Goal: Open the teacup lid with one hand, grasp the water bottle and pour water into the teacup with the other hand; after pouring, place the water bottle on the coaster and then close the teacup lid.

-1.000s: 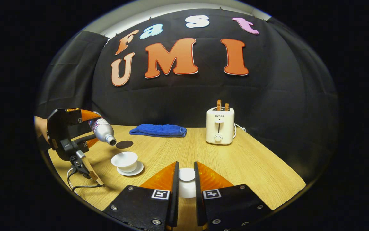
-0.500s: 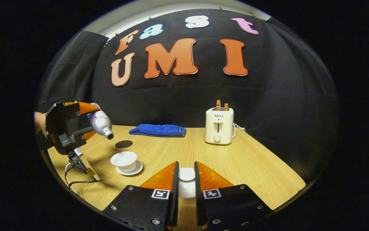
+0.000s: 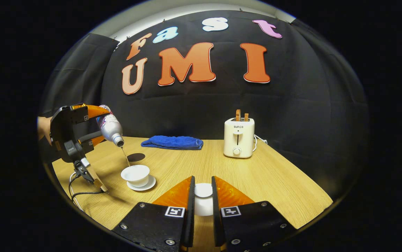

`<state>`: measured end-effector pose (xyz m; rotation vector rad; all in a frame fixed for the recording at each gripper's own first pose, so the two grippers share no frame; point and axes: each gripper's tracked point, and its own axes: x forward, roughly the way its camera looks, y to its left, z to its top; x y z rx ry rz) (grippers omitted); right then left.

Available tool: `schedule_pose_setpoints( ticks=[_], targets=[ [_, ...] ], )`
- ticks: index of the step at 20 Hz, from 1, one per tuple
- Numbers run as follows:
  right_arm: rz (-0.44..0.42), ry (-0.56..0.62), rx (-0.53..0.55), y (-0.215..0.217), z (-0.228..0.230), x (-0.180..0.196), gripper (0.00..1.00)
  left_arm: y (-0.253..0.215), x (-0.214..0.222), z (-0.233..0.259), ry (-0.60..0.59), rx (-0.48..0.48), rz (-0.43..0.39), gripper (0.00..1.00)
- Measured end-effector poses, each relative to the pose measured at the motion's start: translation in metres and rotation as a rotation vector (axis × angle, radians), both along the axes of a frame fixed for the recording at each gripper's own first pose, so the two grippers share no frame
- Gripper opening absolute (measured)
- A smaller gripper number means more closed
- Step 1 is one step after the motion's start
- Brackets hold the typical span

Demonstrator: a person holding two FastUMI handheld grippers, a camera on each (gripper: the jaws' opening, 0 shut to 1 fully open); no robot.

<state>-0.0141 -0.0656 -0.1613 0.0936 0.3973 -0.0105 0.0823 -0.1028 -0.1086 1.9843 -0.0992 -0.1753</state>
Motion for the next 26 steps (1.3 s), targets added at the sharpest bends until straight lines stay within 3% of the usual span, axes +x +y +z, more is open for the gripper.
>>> schedule_pose_setpoints(
  ticks=[26],
  targets=[
    [-0.002,0.019,-0.002,0.0,-0.005,-0.001,0.23,-0.017,0.018,0.068,-0.188,0.09,-0.08,0.84]
  ],
)
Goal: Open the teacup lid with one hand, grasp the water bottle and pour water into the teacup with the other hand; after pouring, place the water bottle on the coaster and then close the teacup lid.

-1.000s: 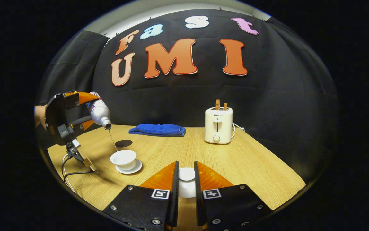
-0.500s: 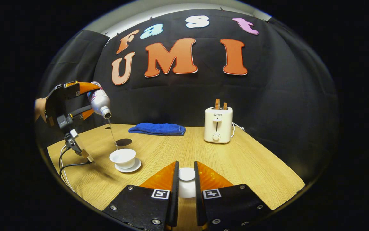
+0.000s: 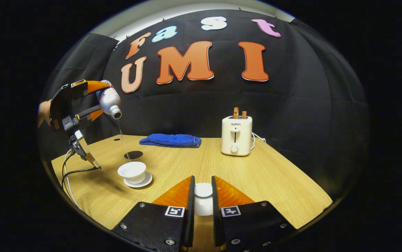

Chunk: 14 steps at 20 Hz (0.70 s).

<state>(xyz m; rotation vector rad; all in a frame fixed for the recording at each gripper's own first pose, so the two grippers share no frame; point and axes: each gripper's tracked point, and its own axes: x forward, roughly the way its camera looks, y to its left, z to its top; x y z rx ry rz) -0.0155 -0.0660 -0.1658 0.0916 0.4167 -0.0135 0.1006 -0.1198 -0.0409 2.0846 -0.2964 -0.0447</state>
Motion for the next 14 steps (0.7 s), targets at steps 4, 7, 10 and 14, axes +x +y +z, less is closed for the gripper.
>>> schedule_pose_setpoints(
  ticks=[4,7,10,14],
  targets=[
    [-0.002,0.005,0.0,0.001,-0.001,0.0,0.23,0.0,0.001,-0.007,-0.006,0.016,-0.011,0.84],
    [-0.001,0.008,-0.004,0.0,-0.002,0.0,0.23,-0.006,-0.003,-0.01,-0.019,0.036,-0.028,0.83],
    [0.004,0.008,0.0,0.001,-0.002,0.0,0.23,-0.011,-0.004,-0.016,-0.018,0.041,-0.045,0.82],
    [0.009,0.013,-0.003,0.0,-0.003,-0.003,0.23,-0.014,-0.01,-0.02,-0.027,0.054,-0.071,0.82]
  ],
)
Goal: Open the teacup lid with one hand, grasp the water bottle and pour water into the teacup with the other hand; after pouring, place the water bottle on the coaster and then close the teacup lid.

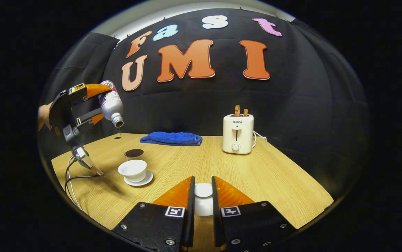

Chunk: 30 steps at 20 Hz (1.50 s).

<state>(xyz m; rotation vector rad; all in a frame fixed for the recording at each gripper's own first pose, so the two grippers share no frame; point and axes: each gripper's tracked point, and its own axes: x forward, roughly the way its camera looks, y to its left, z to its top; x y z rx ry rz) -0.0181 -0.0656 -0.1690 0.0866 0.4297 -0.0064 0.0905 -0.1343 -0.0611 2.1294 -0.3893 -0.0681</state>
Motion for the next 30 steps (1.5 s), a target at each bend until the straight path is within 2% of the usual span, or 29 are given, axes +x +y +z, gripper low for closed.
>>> schedule_pose_setpoints(
  ticks=[1,4,6,9,10,11,16,18,19,21,22,23,24,30],
  targets=[
    [0.003,-0.001,0.001,0.0,0.0,-0.001,0.23,-0.001,-0.001,-0.001,-0.005,0.004,-0.009,0.84],
    [0.01,-0.004,-0.01,-0.001,0.0,-0.002,0.24,-0.009,-0.001,-0.003,-0.02,0.012,-0.039,0.82],
    [0.015,-0.003,-0.012,0.0,-0.001,-0.002,0.23,-0.012,-0.002,-0.006,-0.025,0.017,-0.052,0.87],
    [0.024,-0.006,-0.013,0.002,0.002,-0.004,0.23,-0.012,-0.003,-0.005,-0.03,0.001,-0.063,0.87],
    [0.027,-0.009,-0.011,0.003,0.002,-0.004,0.23,-0.011,-0.002,-0.003,-0.033,-0.016,-0.067,0.84],
    [0.03,-0.01,-0.01,0.004,0.003,-0.005,0.23,-0.011,-0.004,0.001,-0.041,-0.034,-0.073,0.87],
    [0.045,-0.024,-0.005,0.007,0.009,-0.003,0.23,-0.012,-0.008,0.022,-0.08,-0.164,-0.121,0.84],
    [0.049,-0.029,-0.011,0.006,0.01,-0.002,0.23,-0.005,-0.008,0.03,-0.082,-0.235,-0.117,0.83],
    [0.053,-0.033,-0.013,0.008,0.011,-0.001,0.23,0.0,-0.006,0.035,-0.086,-0.277,-0.108,0.8],
    [0.059,-0.046,-0.008,0.011,0.016,0.001,0.23,0.013,0.0,0.043,-0.082,-0.362,-0.083,0.87],
    [0.064,-0.054,-0.003,0.014,0.018,0.001,0.23,0.018,0.003,0.046,-0.081,-0.403,-0.072,0.8],
    [0.071,-0.06,-0.001,0.017,0.02,0.003,0.23,0.025,0.002,0.05,-0.078,-0.457,-0.063,0.87],
    [0.076,-0.067,-0.001,0.021,0.023,0.007,0.23,0.032,0.003,0.054,-0.075,-0.518,-0.054,0.8],
    [0.113,-0.106,-0.002,0.035,0.035,0.022,0.23,0.075,0.002,0.088,-0.08,-0.959,-0.021,0.83]
  ],
)
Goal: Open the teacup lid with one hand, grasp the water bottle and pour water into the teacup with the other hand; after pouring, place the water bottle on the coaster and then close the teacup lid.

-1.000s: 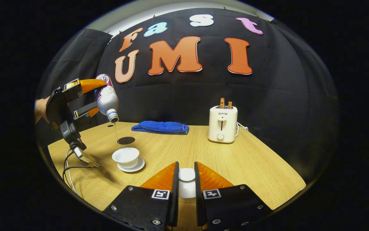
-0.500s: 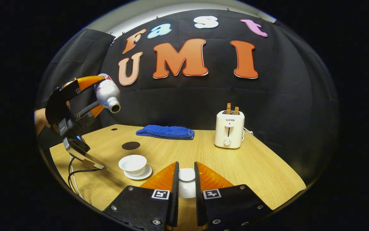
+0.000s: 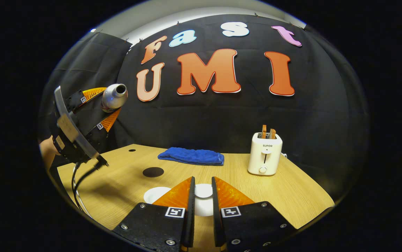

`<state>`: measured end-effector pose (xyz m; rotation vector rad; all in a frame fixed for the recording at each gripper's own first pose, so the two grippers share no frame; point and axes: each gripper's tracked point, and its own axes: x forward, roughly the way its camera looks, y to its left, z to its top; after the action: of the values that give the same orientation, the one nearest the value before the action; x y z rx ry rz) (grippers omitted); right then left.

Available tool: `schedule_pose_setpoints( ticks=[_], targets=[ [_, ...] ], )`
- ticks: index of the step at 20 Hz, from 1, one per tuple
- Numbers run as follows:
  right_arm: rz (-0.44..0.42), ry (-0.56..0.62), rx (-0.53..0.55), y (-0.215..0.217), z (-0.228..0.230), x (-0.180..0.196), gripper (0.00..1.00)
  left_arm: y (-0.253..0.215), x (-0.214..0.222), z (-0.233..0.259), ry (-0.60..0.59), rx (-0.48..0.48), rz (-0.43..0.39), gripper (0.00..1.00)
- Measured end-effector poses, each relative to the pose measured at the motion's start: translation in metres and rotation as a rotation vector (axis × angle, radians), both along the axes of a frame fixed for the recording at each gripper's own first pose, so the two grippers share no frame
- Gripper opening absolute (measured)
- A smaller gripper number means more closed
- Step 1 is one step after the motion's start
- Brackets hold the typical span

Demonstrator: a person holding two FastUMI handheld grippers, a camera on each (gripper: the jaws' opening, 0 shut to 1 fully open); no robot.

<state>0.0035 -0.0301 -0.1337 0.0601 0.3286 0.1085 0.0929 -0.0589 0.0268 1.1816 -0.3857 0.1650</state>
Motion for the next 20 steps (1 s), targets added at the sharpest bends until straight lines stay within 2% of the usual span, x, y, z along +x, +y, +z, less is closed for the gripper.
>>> schedule_pose_setpoints(
  ticks=[3,4,5,10,11,12,13,14,15,16,18,19,20],
  targets=[
    [0.019,-0.011,-0.012,0.004,0.004,0.004,0.23,0.015,0.004,0.01,0.005,-0.205,-0.022,0.83],
    [0.027,-0.017,-0.019,0.006,0.006,0.006,0.23,0.017,0.007,0.011,0.007,-0.275,-0.032,0.87],
    [0.031,-0.024,-0.021,0.007,0.007,0.006,0.23,0.023,0.008,0.012,0.008,-0.341,-0.042,0.83],
    [0.059,-0.033,-0.027,0.015,0.013,0.007,0.23,0.048,0.007,0.013,0.037,-0.68,-0.098,0.83],
    [0.067,-0.033,-0.028,0.017,0.013,0.007,0.23,0.051,0.01,0.013,0.042,-0.743,-0.109,0.87],
    [0.071,-0.033,-0.027,0.018,0.014,0.009,0.23,0.054,0.012,0.012,0.054,-0.814,-0.127,0.79],
    [0.079,-0.03,-0.026,0.021,0.013,0.009,0.23,0.056,0.016,0.01,0.059,-0.873,-0.137,0.79],
    [0.086,-0.029,-0.025,0.023,0.013,0.009,0.23,0.056,0.02,0.007,0.067,-0.921,-0.153,0.87],
    [0.09,-0.026,-0.027,0.024,0.012,0.009,0.23,0.055,0.025,0.004,0.076,-0.964,-0.163,0.79],
    [0.097,-0.024,-0.029,0.025,0.011,0.009,0.23,0.055,0.028,0.001,0.085,-0.999,-0.18,0.83],
    [0.107,-0.022,-0.029,0.029,0.01,0.009,0.23,0.055,0.036,-0.011,0.117,-1.065,-0.2,0.83],
    [0.11,-0.022,-0.028,0.031,0.009,0.01,0.23,0.053,0.044,-0.022,0.138,-1.1,-0.194,0.87],
    [0.116,-0.02,-0.027,0.032,0.008,0.011,0.23,0.051,0.054,-0.035,0.177,-1.139,-0.194,0.83]
  ],
)
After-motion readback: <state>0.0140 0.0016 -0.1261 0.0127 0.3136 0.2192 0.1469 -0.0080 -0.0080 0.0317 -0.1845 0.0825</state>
